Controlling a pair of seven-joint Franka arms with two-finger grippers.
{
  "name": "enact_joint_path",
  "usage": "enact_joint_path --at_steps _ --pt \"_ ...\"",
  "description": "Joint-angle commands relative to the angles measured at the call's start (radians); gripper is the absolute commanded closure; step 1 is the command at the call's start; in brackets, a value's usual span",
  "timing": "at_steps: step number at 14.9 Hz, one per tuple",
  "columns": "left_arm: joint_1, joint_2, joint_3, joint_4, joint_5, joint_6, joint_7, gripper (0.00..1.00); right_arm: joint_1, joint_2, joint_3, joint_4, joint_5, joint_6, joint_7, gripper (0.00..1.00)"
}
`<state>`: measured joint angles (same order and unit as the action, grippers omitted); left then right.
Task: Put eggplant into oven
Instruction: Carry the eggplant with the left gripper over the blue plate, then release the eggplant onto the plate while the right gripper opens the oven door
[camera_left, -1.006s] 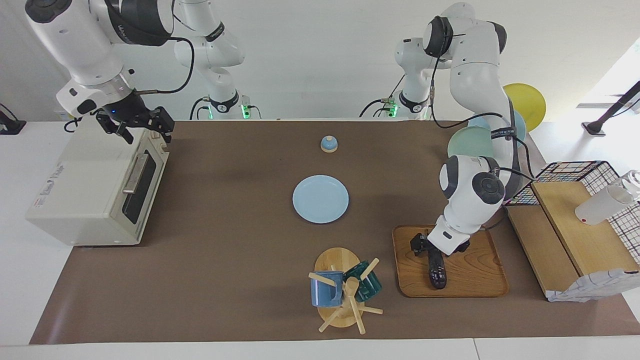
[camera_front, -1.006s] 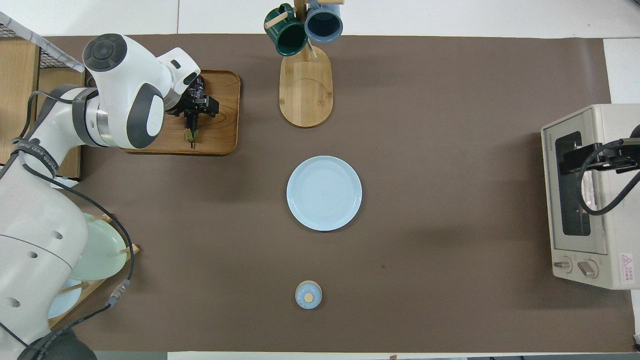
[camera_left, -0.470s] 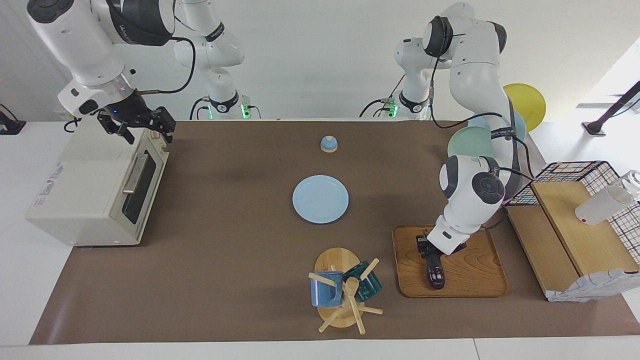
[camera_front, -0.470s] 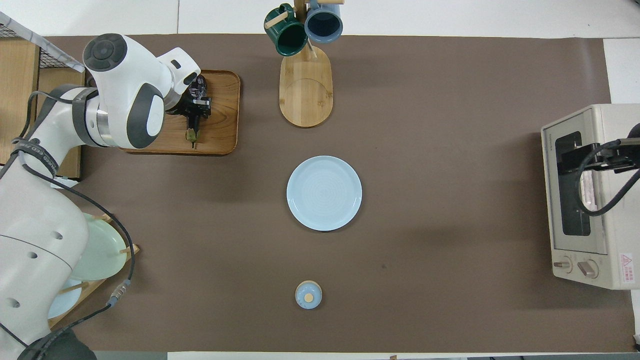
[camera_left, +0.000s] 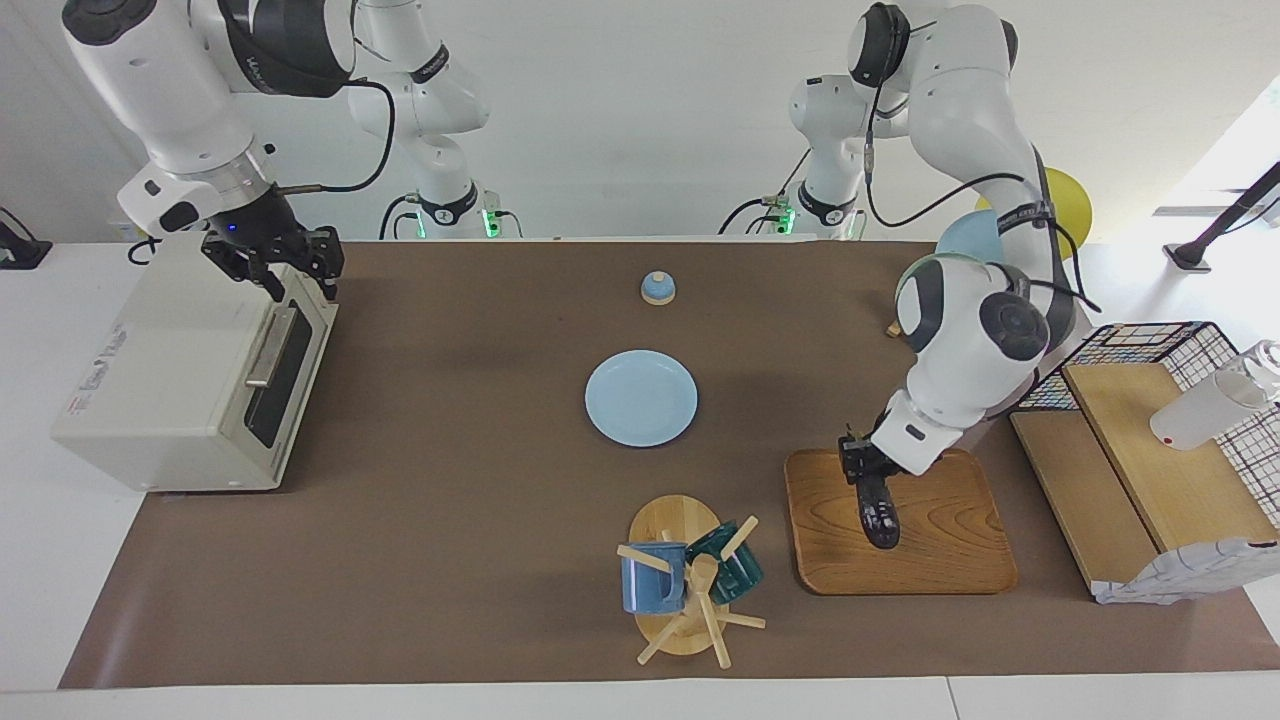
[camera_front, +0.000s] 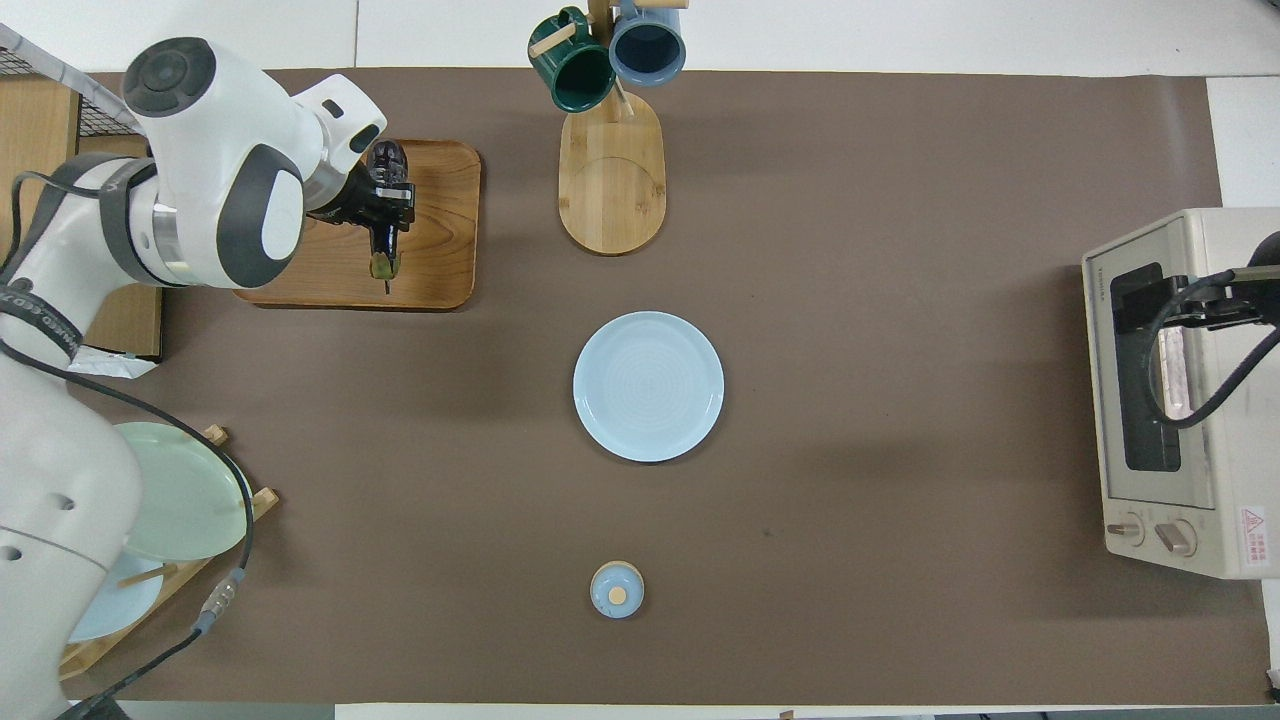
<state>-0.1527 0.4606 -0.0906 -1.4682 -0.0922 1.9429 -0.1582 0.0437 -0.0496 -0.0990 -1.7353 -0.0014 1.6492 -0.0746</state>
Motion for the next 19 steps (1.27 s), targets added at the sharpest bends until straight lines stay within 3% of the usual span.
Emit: enact_joint_path --at_steps 1,3,6,9,11,19 --pt "-0.057 -0.169 0.008 -0.098 -0.029 -0.113 -0.093 1.0 -0.008 -0.061 0.004 -0.11 0.011 0.041 -0.021 1.0" --pt "-0.126 -0.246 0.008 -0.187 -0.066 -0.108 -0.179 1.0 -0.008 -0.061 0.004 -0.133 -0.015 0.104 -0.028 1.0" --pt "-0.215 -0.284 0.008 -0.262 -0.107 -0.055 -0.276 1.0 -0.008 -0.047 0.005 -0.162 -0.094 0.142 -0.028 1.0" --pt "-0.329 -0.315 0.009 -0.404 -0.162 0.147 -0.349 1.0 -0.01 -0.041 0.004 -0.2 -0.181 0.164 -0.025 1.0" --pt "-0.399 -0.294 0.009 -0.448 -0.162 0.272 -0.408 1.0 -0.021 -0.033 0.004 -0.222 -0.222 0.182 -0.024 1.0" --pt "-0.522 -0.119 0.012 -0.449 -0.161 0.481 -0.469 1.0 -0.036 -0.004 0.004 -0.273 -0.353 0.256 -0.027 1.0"
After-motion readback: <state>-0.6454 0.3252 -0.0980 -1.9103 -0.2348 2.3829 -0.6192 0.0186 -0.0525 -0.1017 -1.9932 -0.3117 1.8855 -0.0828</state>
